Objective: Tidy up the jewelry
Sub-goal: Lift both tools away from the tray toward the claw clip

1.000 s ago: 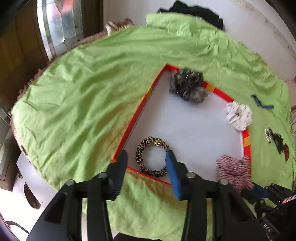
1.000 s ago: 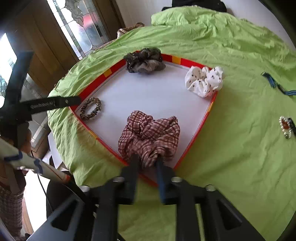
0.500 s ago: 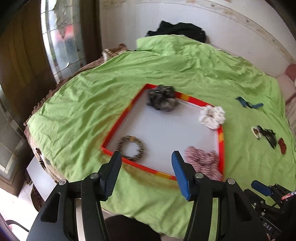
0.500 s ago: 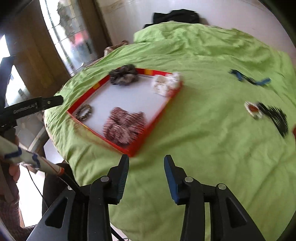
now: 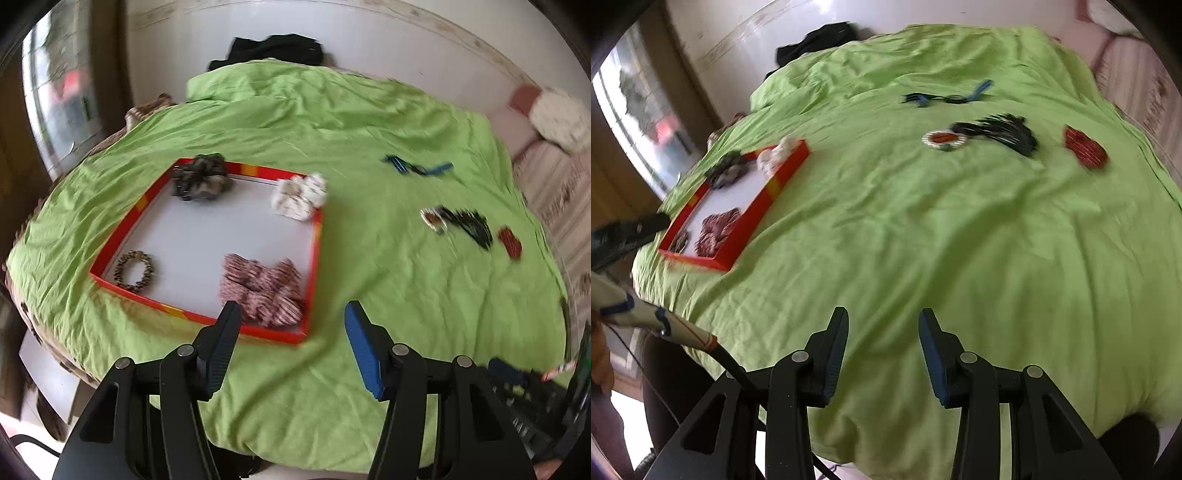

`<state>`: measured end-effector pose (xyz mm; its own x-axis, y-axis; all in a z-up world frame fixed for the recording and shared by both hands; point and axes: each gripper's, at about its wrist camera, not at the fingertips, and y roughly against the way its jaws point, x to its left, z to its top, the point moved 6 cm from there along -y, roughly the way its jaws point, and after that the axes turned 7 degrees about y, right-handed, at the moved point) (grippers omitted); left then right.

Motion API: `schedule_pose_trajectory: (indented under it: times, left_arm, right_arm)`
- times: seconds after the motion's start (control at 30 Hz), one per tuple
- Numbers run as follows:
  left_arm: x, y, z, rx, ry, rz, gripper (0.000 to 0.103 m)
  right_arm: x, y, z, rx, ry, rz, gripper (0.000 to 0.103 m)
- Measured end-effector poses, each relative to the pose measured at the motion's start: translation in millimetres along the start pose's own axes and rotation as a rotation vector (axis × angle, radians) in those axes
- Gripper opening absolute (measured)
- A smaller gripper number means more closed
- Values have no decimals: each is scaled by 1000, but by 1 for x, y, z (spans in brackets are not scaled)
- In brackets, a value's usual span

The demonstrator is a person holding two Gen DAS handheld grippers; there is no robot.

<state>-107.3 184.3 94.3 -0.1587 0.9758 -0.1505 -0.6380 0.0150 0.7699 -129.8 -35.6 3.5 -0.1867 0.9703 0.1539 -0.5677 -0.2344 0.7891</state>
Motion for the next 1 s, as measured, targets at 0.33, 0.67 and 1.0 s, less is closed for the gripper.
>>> schedule_pose_trajectory:
  times: [0.33, 0.67, 1.0]
  left_arm:
    - [-38, 0, -25, 36, -101, 22, 59]
    - [-71, -1, -42, 38, -198, 27, 59]
    - [-76, -3, -49, 33, -227, 36, 59]
  right_arm:
    - [-31, -5, -19, -8, -89, -17, 44]
    - [-41, 1, -22, -36, -75, -57, 46]
    - [-39, -4, -24, -23, -67, -66, 46]
